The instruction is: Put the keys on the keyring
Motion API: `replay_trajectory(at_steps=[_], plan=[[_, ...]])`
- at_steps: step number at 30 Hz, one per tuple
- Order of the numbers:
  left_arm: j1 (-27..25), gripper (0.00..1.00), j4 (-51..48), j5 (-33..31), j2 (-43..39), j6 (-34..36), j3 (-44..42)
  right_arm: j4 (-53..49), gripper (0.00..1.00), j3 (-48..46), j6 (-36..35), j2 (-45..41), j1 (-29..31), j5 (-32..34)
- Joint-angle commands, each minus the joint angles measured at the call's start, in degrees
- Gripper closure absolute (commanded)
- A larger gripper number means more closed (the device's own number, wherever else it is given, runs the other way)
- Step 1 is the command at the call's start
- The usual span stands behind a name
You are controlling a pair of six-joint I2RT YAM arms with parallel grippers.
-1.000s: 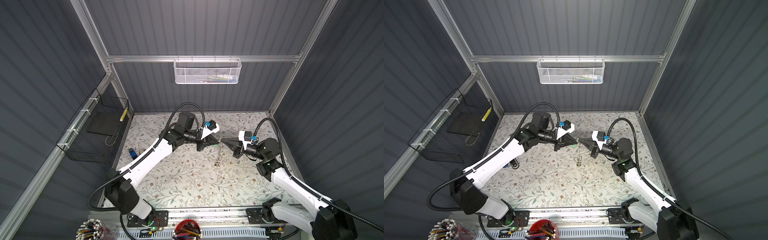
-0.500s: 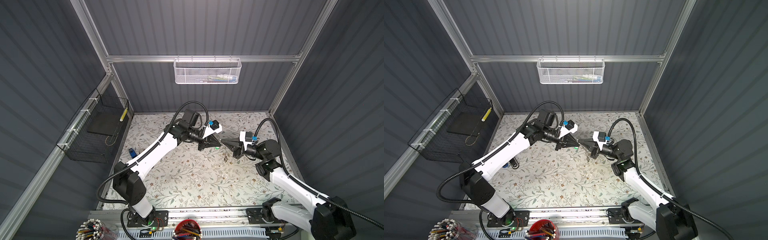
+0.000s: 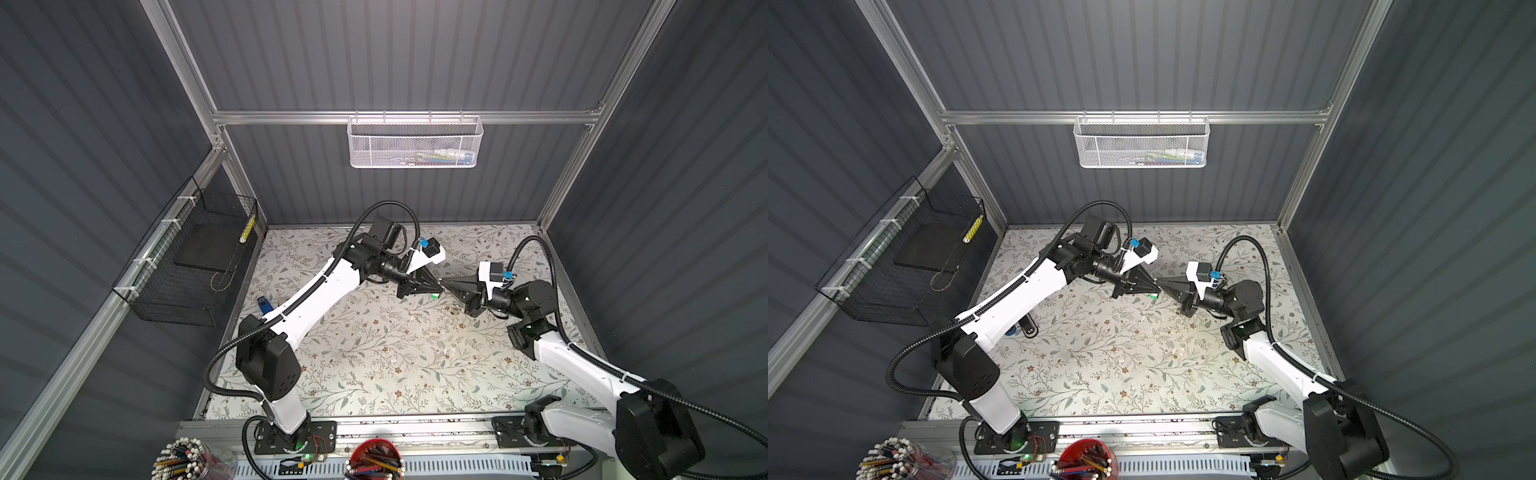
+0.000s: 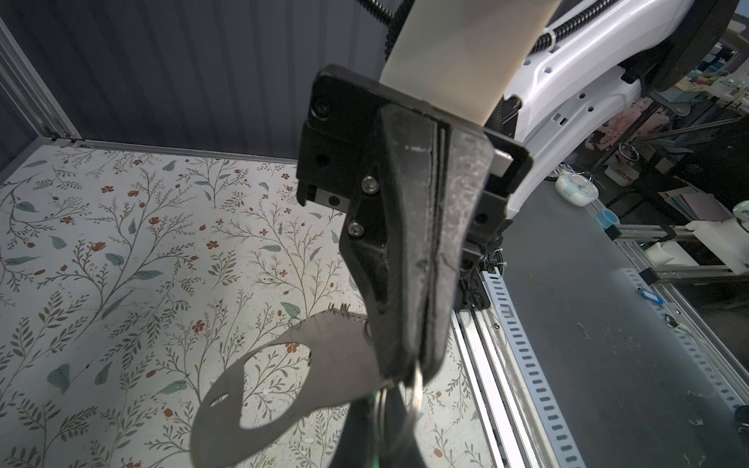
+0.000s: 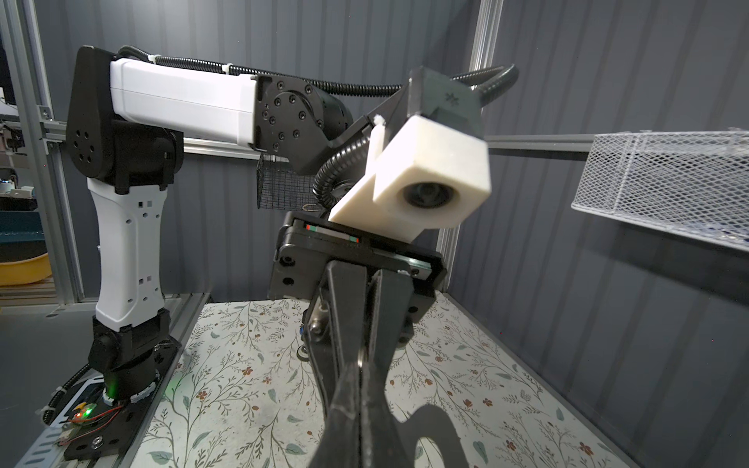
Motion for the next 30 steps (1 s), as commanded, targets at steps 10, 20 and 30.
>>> replay_trajectory(at_steps=[10,20,30], plan=[[1.9,1.0,-6.7,-3.2,1.2,4.1,6.4,-8.8,1.0,1.0,-1.2,-4.0,-1.8,-10.5],[0.7,1.0,-9.6,-1.4,3.3,5.0,8.3,-11.7,1.0,1.5,-3.9,-4.5,-2.4,-7.8],[-1.6,1.0,-10.8,1.8,6.3,4.6,10.9,7.2,1.0,-0.4,6.3,2.6,-2.3,-5.8]])
